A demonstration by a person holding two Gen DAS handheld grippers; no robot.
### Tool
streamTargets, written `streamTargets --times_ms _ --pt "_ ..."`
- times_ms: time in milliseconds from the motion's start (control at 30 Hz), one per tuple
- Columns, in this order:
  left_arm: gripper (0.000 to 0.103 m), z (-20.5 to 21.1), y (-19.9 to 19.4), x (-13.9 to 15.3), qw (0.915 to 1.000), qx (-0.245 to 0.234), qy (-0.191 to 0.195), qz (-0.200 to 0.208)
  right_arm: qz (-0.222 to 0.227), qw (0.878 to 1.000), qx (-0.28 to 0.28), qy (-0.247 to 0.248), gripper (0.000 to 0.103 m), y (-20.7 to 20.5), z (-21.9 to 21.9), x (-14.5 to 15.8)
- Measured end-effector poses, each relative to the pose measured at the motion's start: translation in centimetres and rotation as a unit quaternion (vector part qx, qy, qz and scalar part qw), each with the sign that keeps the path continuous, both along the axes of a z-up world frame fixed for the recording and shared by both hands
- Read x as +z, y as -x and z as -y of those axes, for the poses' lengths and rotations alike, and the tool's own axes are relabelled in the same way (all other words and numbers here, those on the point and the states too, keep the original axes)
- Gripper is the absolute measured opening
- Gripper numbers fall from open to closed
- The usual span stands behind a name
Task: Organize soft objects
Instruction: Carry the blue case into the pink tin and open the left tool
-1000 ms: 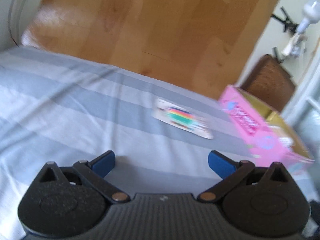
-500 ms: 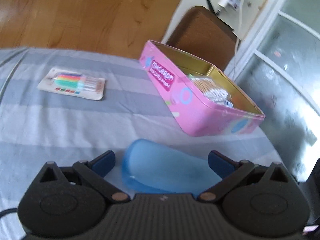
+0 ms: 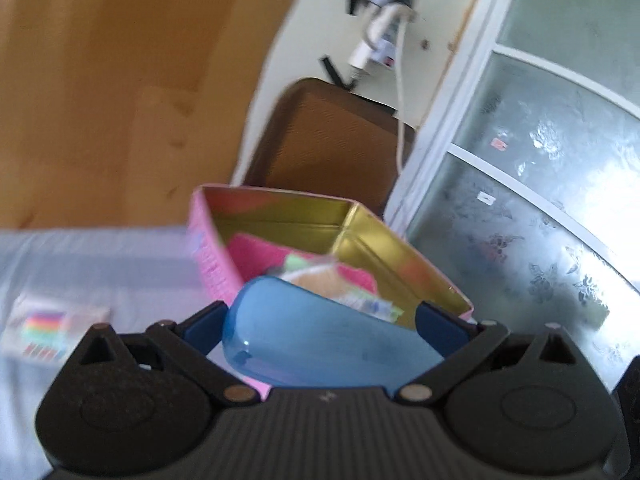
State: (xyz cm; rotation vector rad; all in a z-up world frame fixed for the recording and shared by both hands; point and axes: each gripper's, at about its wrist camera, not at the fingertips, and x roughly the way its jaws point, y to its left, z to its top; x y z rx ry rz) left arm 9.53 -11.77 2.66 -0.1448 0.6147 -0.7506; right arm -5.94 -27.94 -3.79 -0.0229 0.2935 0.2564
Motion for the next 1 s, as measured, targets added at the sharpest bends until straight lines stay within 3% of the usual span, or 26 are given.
streamTargets --times_ms 200,333,400,467,767,900,1000 --pt "0.102 7.8 -4.3 -1.4 0.9983 -0.018 -0.052 -0.021 -0.029 0.997 -0.075 -0.004 0.060 -4.0 5.0 -0.4" --pt "0.102 10.6 -6.0 -3.6 0.9928 0.020 -0.110 -0.042 -0.035 0.980 -0.196 0.018 0.063 -8.0 7.5 -1.2" --pt "0.102 10.2 -5.9 -4.1 0.9926 0.033 -0.106 -0.049 -0.037 0.975 -0.221 -0.011 0.063 -8.4 8.7 -1.4" --pt "0.102 9.6 -5.6 -4.0 0.9937 0.036 -0.095 -0.046 -0.028 0.975 -0.215 -0.049 0.067 -7.5 9.3 -1.6" --pt "0.102 4.2 -2.9 -2.3 0.9954 0.071 -0.064 -0.010 -0.010 0.984 -0.168 -0.065 0.069 -5.9 5.7 -1.5" --pt "0.102 -1.4 -0.9 -2.8 0.9937 0.099 -0.051 -0.002 0.002 0.990 -0.128 -0.058 0.069 -4.9 2.8 -0.8" --pt "0.102 -6.5 -0.3 -4.2 0.9870 0.146 -0.067 -0.003 0.003 0.995 -0.083 -0.061 0.069 -4.3 0.3 -0.4"
